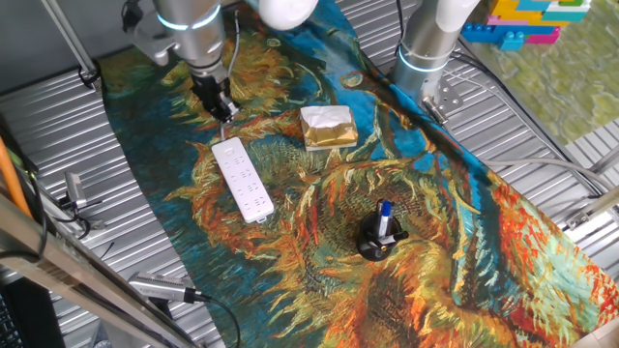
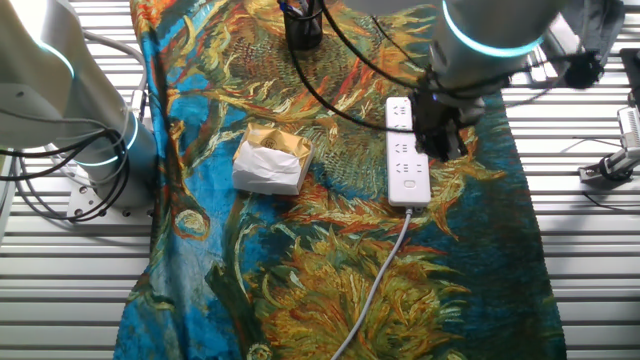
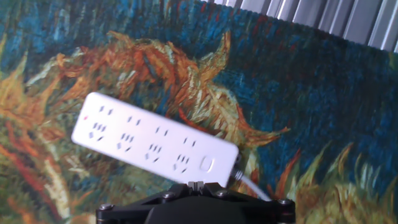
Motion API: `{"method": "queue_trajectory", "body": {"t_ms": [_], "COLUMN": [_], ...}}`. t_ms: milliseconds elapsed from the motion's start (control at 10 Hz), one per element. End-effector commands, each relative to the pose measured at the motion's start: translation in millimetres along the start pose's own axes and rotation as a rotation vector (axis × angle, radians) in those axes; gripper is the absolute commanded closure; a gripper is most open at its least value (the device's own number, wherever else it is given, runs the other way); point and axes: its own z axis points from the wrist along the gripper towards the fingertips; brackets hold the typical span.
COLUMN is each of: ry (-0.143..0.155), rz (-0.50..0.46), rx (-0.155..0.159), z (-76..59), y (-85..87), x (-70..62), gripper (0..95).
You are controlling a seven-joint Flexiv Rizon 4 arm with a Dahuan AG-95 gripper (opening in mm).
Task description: Turn off the power strip by pressing the button
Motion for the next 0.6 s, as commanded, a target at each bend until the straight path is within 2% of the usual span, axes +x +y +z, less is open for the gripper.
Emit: {"method": "queue_trajectory", "body": {"t_ms": [100,200,600], "ry": [-0.005,-0.007,-0.016], "rz": [-0.005,-0.006,-0.024], "rx": [-0.009,-0.011,-0.033], "z": [9.9,13.8,45.2], "y": [-1.7,-2.2,-4.2], "x": [-1.2,-1.3,-1.0], "gripper": [95.0,95.0,95.0]}}
